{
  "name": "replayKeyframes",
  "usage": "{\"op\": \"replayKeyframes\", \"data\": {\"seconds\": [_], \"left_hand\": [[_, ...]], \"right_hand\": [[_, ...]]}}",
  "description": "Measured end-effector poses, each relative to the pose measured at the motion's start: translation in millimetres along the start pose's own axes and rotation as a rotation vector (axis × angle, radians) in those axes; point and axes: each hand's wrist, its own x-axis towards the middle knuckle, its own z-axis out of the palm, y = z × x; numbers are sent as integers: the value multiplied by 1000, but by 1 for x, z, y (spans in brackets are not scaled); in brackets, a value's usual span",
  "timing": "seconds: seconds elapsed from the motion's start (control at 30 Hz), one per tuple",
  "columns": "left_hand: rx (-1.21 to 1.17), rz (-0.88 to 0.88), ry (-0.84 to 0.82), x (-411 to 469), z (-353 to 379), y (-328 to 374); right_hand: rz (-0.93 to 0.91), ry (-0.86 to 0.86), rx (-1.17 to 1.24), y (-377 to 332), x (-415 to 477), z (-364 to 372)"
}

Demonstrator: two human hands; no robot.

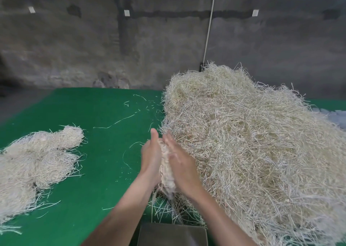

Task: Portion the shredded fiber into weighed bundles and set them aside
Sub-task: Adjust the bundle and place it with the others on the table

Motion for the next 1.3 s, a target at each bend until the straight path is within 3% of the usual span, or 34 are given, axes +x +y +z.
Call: {"op": "replayKeyframes", "data": {"seconds": [0.03,0.07,0.1,0.17,0.2,0.3,0.37,0.47,0.57,0.67,0.73,0.83,0.9,0.97,1.1,1.2,1.3], "left_hand": [[-37,-61,1,-10,-3,9],[252,-3,125,-8,0,2],[94,-1,10,-5,2,-6],[-89,-94,-55,-6,7,-5],[157,-114,-19,-6,9,4],[86,-54,125,5,7,20],[63,-5,165,2,9,20],[8,-71,-22,-8,13,9],[-133,-90,-94,-11,4,2],[-57,-67,-289,-22,0,-10],[-8,-106,-278,-26,5,-18],[-87,-172,-16,-9,12,-10],[-171,-100,78,0,12,-3],[-105,-76,76,-4,13,-11],[127,-151,7,-20,11,-16],[19,-116,14,-7,2,-6],[205,26,49,-7,-3,-17]], "right_hand": [[-68,-19,-66,-1,-4,12],[-98,-23,-134,-1,-2,16],[-55,-16,-166,-2,5,12],[109,43,-73,-2,19,-7],[127,57,-17,1,20,-11],[-42,56,-93,-5,-4,13],[-63,148,-93,-4,-13,28],[104,382,112,0,4,3],[169,521,352,4,17,-24],[135,478,450,6,19,-26],[140,363,372,10,14,-25],[34,409,86,20,-5,-16],[-109,366,-192,19,-15,-4],[-148,325,-317,17,-7,-1],[171,440,133,15,12,-24],[130,387,19,12,-11,7],[57,422,-125,12,-13,14]]}}
